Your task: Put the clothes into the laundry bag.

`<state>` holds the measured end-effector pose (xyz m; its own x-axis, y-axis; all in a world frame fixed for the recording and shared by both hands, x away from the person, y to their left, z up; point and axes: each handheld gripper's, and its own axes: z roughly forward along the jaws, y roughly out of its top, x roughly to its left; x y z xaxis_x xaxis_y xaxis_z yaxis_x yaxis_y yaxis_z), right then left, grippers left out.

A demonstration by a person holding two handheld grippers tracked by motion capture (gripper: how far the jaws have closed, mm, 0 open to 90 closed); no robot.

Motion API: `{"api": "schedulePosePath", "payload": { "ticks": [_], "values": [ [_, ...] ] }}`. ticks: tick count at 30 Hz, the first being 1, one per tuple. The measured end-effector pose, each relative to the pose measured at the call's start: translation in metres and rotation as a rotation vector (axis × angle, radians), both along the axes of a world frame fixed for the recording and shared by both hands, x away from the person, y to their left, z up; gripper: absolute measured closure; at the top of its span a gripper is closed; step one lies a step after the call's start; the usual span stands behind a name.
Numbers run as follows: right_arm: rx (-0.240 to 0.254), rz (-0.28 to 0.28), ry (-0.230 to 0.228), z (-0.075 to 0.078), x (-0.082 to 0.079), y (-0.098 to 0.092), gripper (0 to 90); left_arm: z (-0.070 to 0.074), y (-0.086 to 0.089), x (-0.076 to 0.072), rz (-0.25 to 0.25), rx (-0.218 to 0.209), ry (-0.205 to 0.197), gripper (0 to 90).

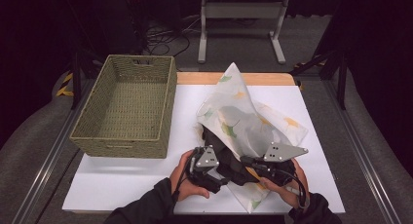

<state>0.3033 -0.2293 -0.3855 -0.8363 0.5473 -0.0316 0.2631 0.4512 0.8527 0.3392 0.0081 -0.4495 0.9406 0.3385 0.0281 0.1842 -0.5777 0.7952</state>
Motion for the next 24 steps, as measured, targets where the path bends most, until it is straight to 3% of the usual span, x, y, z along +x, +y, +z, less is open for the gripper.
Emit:
{"api": "schedulePosePath", "payload": {
  "ticks": [3,4,7,10,11,12,14,16,19,24],
  "values": [
    [0.010,0.010,0.006,0.000,0.000,0.001,90.0,-0.008,-0.018,0.005,0.028,0.008,0.013,13.4],
    [0.013,0.015,0.015,-0.001,0.000,0.001,90.0,-0.010,-0.024,0.008,0.048,0.016,-0.023,14.8],
    [0.014,0.018,0.020,-0.002,0.001,0.001,90.0,-0.011,-0.032,0.015,0.079,0.015,-0.039,22.1],
    [0.024,0.017,0.033,-0.003,0.002,0.000,90.0,-0.009,-0.037,0.025,0.119,0.007,-0.056,47.4],
    [0.024,0.018,0.034,-0.003,0.002,0.000,90.0,-0.007,-0.036,0.028,0.128,-0.005,-0.062,60.3],
    [0.027,0.018,0.035,-0.003,0.002,0.000,90.0,-0.005,-0.036,0.030,0.128,-0.029,-0.052,70.3],
    [0.033,0.020,0.036,-0.003,0.002,0.000,90.0,-0.001,-0.034,0.033,0.136,-0.076,-0.049,80.6],
    [0.046,0.027,0.037,-0.001,0.002,0.001,90.0,0.005,-0.032,0.031,0.145,-0.112,-0.061,84.0],
    [0.068,0.053,0.037,0.004,0.000,0.006,90.0,0.022,-0.026,0.026,0.152,-0.155,-0.121,85.3],
    [0.091,0.097,-0.003,0.021,-0.009,0.017,90.0,0.039,-0.015,0.016,0.136,-0.205,-0.140,85.5]
  ]
}}
